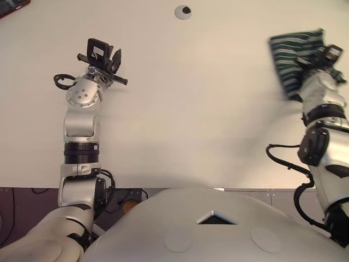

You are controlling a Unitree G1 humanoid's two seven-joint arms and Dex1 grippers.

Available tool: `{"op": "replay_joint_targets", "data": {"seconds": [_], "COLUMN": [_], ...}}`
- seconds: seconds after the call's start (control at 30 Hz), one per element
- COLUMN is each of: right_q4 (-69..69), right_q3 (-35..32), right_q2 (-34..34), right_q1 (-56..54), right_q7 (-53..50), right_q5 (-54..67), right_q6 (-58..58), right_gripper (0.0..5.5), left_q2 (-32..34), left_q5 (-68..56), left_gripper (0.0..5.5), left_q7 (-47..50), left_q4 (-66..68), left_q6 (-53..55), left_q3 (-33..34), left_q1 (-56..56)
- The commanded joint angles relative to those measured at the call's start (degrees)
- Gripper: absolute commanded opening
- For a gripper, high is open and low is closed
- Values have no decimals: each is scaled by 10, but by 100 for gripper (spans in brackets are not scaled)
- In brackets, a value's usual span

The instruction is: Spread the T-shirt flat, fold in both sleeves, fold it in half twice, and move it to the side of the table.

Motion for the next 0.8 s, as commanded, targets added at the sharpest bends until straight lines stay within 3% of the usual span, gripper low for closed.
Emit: {"op": "replay_joint_targets", "data": {"seconds": [0.03, 0.17, 0.3, 0.6, 0.8], "right_q4": [-40, -225, -354, -341, -314], "right_q3": [27, 78, 104, 152, 151], "right_q2": [36, 48, 100, 215, 194], "right_q1": [22, 21, 35, 53, 44], "right_q7": [-11, -41, -49, -23, 3], "right_q5": [-36, -107, -127, -132, -144], "right_q6": [-1, -105, -116, -90, -84], "right_gripper": [4, 4, 4, 4, 4], "left_q2": [1, -7, -39, -100, -151], "left_q5": [1, 7, 0, -7, -6], "left_gripper": [99, 99, 99, 99, 99], "left_q7": [12, 31, 52, 153, 190], "left_q4": [-16, -19, -23, -39, -23], "left_q6": [3, -1, -2, -26, -42], "left_q3": [13, 17, 12, 63, 52], "left_q1": [7, 1, -16, -11, -7]}}
